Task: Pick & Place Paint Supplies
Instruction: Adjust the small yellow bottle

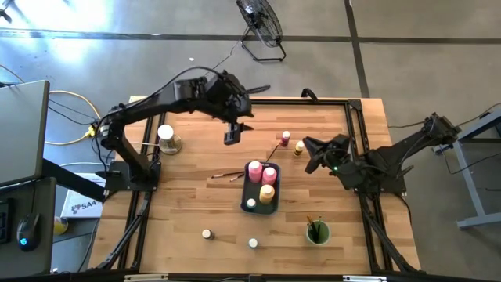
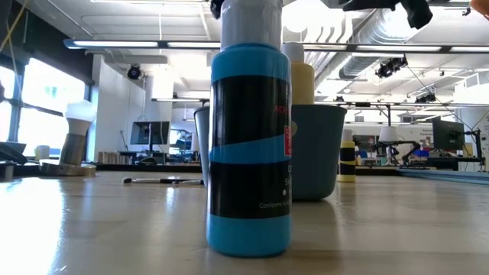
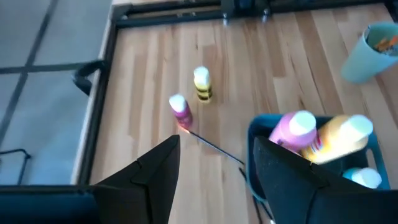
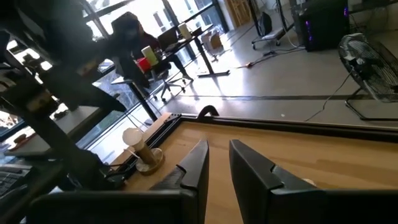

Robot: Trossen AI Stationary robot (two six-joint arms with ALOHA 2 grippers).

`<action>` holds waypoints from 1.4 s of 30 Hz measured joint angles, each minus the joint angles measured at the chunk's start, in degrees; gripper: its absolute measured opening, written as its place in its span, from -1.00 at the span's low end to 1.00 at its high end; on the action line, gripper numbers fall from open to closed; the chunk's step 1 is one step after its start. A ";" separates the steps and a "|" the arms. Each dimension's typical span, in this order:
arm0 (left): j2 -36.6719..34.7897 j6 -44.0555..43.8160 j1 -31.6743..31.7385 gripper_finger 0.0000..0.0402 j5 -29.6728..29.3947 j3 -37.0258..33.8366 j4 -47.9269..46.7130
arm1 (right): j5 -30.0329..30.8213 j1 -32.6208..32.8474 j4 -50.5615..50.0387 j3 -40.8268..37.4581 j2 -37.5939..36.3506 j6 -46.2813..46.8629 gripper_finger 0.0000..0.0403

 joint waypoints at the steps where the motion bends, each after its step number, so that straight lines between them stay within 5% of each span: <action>1: -0.61 -0.19 -0.01 -0.01 0.19 -2.48 2.25 | -0.64 -0.32 -0.11 0.00 0.00 -0.02 -0.72; 9: -9.18 -1.26 0.01 -0.01 0.52 -21.17 20.96 | -2.29 -0.73 -0.04 0.00 0.00 -4.48 -0.72; 19: -17.73 -1.84 5.36 -0.01 -0.38 -32.39 38.29 | -2.00 -3.90 -0.20 0.00 0.00 -10.85 -0.72; 24: -18.32 -7.46 9.41 -0.01 1.06 -35.33 38.93 | -3.16 -8.62 0.29 0.00 0.00 -13.90 -0.72; 34: -18.32 -12.74 10.86 -0.01 0.76 -35.87 38.75 | -35.00 -25.93 2.78 0.00 0.00 -25.67 -0.72; 42: -18.32 -16.52 10.86 -0.01 0.97 -35.87 37.21 | -49.55 -34.77 2.82 0.00 0.00 -31.60 -0.72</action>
